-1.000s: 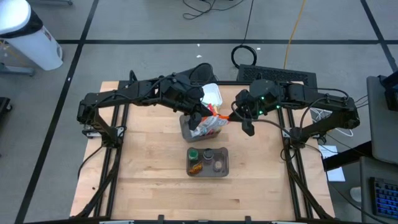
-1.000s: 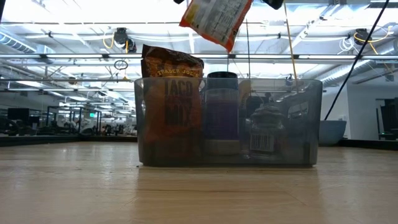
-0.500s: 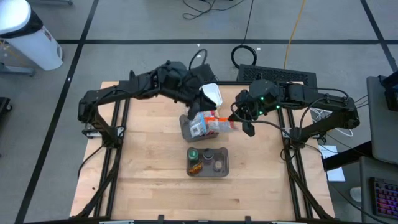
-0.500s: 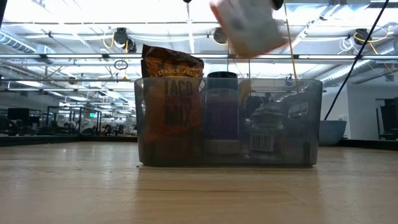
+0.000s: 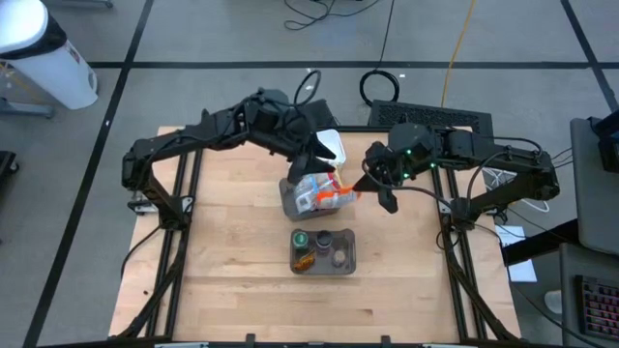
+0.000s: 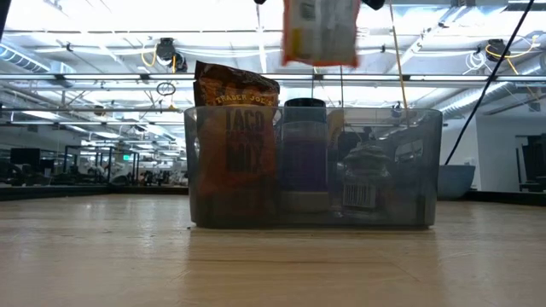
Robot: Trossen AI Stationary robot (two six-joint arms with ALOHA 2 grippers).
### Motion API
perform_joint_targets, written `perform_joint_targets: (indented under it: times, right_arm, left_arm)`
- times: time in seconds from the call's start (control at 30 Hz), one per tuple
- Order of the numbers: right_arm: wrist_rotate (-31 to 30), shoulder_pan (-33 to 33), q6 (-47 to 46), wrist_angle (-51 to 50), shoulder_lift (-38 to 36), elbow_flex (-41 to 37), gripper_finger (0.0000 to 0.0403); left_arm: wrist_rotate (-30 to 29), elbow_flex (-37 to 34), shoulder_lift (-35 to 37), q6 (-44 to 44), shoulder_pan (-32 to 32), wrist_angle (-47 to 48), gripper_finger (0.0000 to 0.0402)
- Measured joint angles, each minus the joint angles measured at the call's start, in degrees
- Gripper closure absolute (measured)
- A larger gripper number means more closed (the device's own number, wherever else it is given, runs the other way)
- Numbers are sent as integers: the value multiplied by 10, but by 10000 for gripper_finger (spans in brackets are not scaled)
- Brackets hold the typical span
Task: Pick & Place Food Item
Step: Put the orange noodle pack into the top black bin
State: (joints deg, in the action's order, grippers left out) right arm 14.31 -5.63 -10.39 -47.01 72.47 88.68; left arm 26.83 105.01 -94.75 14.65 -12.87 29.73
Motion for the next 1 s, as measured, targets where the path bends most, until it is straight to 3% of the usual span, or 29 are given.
perform_joint_targets:
  times: [0.13, 0.57, 1.0]
  right_arm:
    - [24, 0, -20, 12, 0, 0, 403]
    - [23, 0, -24, 33, 0, 0, 403]
    - [23, -1, -24, 44, 0, 0, 403]
  left_arm:
    - [-1, 0, -10, -6, 6, 4, 181]
    - [18, 0, -36, -6, 26, 14, 220]
    - [46, 0, -63, 9, 41, 14, 230]
